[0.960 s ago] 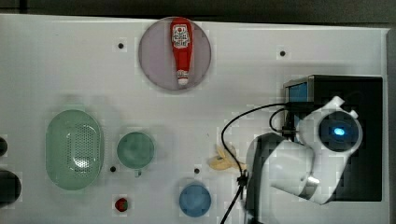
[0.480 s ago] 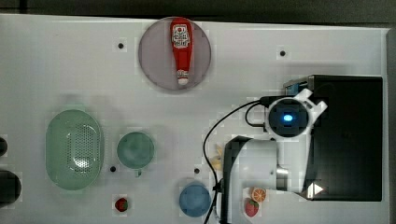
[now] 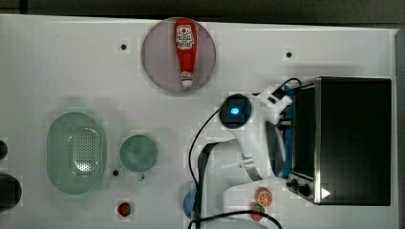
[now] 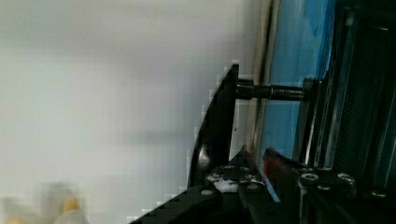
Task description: Flap open oven.
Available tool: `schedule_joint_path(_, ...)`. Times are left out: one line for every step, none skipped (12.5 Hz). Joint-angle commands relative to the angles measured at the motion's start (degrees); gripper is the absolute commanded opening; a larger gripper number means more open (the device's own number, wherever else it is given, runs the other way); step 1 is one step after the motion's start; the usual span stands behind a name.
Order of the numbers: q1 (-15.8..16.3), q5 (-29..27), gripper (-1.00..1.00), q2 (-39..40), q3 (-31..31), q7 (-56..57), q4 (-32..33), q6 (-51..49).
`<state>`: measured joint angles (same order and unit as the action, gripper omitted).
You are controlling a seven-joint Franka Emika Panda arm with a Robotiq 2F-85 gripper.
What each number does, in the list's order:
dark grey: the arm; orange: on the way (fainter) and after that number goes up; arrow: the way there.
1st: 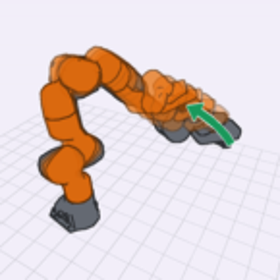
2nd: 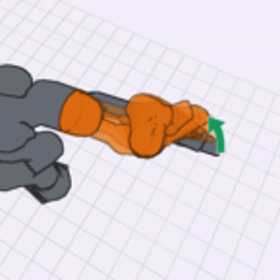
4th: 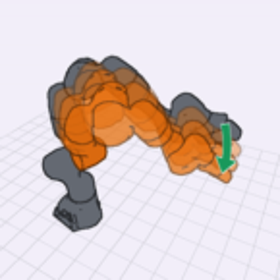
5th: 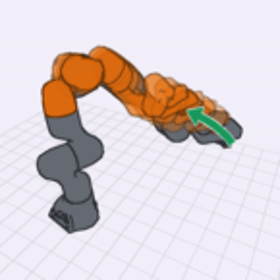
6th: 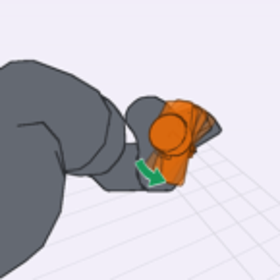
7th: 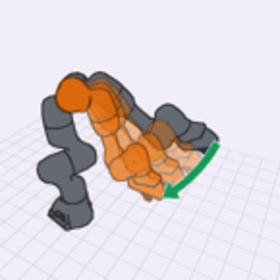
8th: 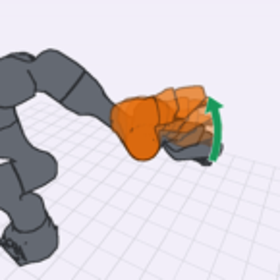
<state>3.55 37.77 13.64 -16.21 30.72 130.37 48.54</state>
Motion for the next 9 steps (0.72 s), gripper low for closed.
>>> schedule_joint_path(3.4, 6.6, -0.65, 4.9, 3.0, -18.1, 1.1, -0.4)
schedule_joint_path(4.3, 9.7, -0.65, 6.6, 3.4, -22.0, 0.9, -0.5)
schedule_joint_path(5.2, 12.2, -0.65, 8.2, 3.5, -25.7, 0.7, -0.7)
schedule_joint_path(6.1, 13.9, -0.65, 9.8, 3.7, -28.8, 0.2, -0.9)
schedule_joint_path(6.9, 14.8, -0.65, 11.3, 3.7, -31.2, 0.0, -1.1)
schedule_joint_path(7.8, 14.8, -0.65, 12.7, 3.7, -34.2, -0.5, -1.1)
schedule_joint_path(8.5, 14.8, -0.65, 13.8, 3.7, -36.8, -0.9, -1.3)
schedule_joint_path(9.0, 14.8, -0.65, 14.8, 3.7, -38.3, -1.3, -1.3)
schedule_joint_path(9.2, 14.8, -0.65, 15.5, 3.7, -38.5, -1.4, -1.2)
